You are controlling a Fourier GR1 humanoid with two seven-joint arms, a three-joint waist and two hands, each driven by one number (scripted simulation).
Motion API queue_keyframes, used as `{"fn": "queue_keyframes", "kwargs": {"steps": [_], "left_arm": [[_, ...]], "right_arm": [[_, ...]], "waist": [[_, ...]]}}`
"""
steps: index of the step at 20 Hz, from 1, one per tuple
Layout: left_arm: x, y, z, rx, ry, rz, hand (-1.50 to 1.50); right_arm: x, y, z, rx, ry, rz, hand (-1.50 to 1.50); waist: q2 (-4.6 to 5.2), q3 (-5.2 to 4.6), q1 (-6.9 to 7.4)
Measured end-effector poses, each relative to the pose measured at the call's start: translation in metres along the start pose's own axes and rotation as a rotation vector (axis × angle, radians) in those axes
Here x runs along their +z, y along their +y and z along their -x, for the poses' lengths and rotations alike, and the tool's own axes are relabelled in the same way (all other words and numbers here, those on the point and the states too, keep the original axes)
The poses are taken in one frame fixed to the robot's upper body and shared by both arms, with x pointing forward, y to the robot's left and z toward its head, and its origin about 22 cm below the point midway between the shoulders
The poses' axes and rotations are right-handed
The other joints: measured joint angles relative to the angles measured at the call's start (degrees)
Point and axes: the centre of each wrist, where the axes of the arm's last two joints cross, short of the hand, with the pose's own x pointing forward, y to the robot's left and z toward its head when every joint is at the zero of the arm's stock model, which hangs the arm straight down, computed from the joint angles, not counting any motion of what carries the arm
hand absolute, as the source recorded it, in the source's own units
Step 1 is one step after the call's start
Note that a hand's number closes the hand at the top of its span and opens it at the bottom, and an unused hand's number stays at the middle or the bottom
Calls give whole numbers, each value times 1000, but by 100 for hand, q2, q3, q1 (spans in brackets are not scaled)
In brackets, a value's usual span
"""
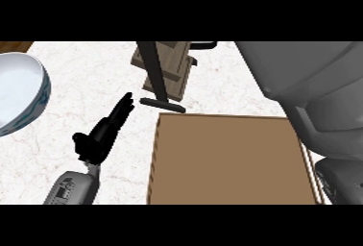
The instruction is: Pick the tomato from the tray and place it in the tiered basket
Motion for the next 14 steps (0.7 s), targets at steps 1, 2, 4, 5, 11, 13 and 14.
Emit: {"fn": "queue_keyframes", "kwargs": {"steps": [1, 2, 4, 5, 11, 13, 14], "left_arm": [[0, -2, 2, -1, 1, 1, 0], [0, -5, 4, 2, 0, 3, 0], [-1, -3, 2, 1, 4, 4, 0], [0, -2, 2, 0, 3, 4, 0], [1, -3, 4, 2, 11, 0, 0], [3, -2, 5, 3, 12, 4, 0], [1, -2, 4, 2, 12, 0, 0]], "right_arm": [[-1, 4, 0, -16, -1, -9, 150], [-1, 4, -2, -36, 1, -20, 150], [-2, 6, -1, -68, 11, -43, 150], [-3, 7, -1, -93, 23, -55, 150], [-6, 17, 0, -288, 197, -162, -150], [-7, 23, 1, -347, 226, -175, -150], [-7, 21, 0, -371, 233, -175, -150]], "waist": [[3, 1, 2], [1, 1, -4], [-3, 1, -3], [-6, 2, -1], [-25, 4, -18], [-24, 3, -18], [-18, 3, -29]]}}
